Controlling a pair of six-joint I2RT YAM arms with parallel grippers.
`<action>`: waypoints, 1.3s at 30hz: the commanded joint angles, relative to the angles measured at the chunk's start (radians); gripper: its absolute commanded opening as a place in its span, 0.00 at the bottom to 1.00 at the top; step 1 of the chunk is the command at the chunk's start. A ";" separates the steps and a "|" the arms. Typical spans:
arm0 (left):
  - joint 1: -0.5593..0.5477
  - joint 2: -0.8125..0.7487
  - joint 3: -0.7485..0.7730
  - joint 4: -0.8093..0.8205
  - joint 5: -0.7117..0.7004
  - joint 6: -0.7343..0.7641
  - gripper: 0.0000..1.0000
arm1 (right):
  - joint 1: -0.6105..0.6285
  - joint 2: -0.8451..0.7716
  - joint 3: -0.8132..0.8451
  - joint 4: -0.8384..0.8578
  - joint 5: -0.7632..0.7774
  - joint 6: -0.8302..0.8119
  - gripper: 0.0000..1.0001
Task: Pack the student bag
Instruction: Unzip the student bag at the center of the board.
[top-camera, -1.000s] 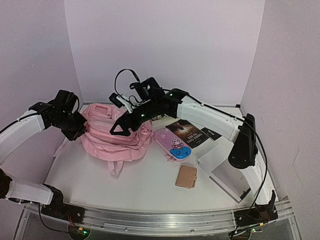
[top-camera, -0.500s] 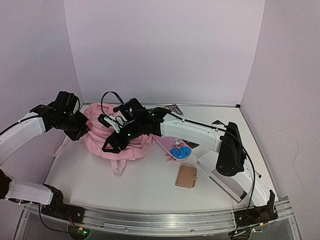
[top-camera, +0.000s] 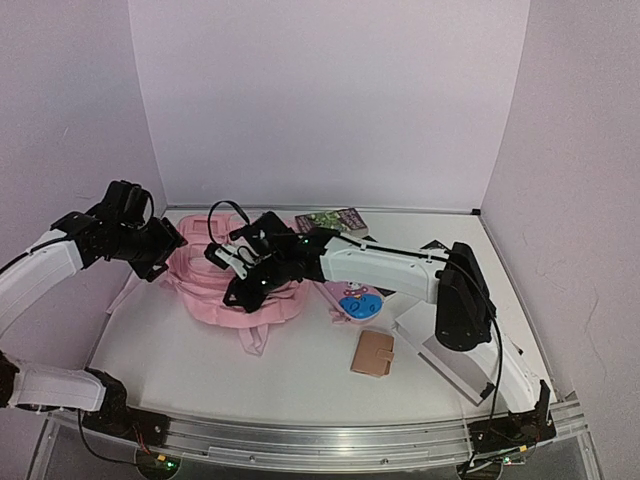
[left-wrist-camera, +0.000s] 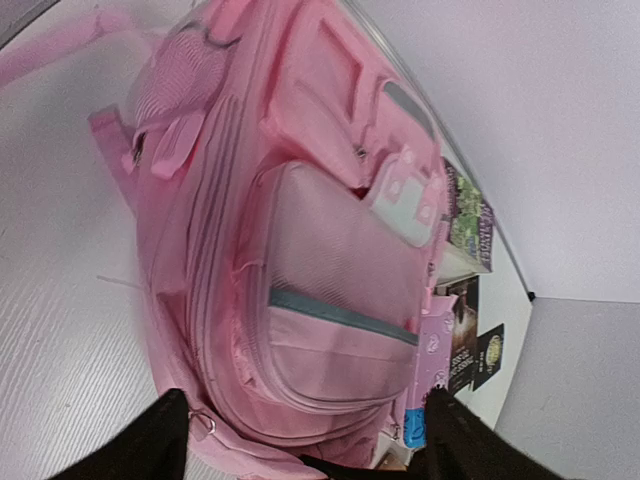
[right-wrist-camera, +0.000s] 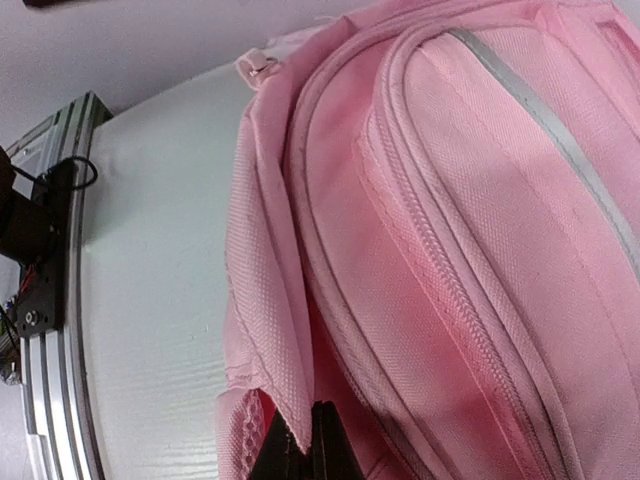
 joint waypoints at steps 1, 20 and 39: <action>0.018 -0.167 -0.093 0.115 -0.020 0.122 0.99 | -0.089 -0.150 -0.026 0.030 -0.135 0.023 0.00; 0.264 -0.148 -0.385 0.415 0.162 0.248 1.00 | -0.233 -0.234 -0.026 0.026 -0.406 0.076 0.00; 0.286 0.075 -0.447 0.802 0.303 0.628 0.84 | -0.245 -0.252 0.005 0.025 -0.440 0.140 0.00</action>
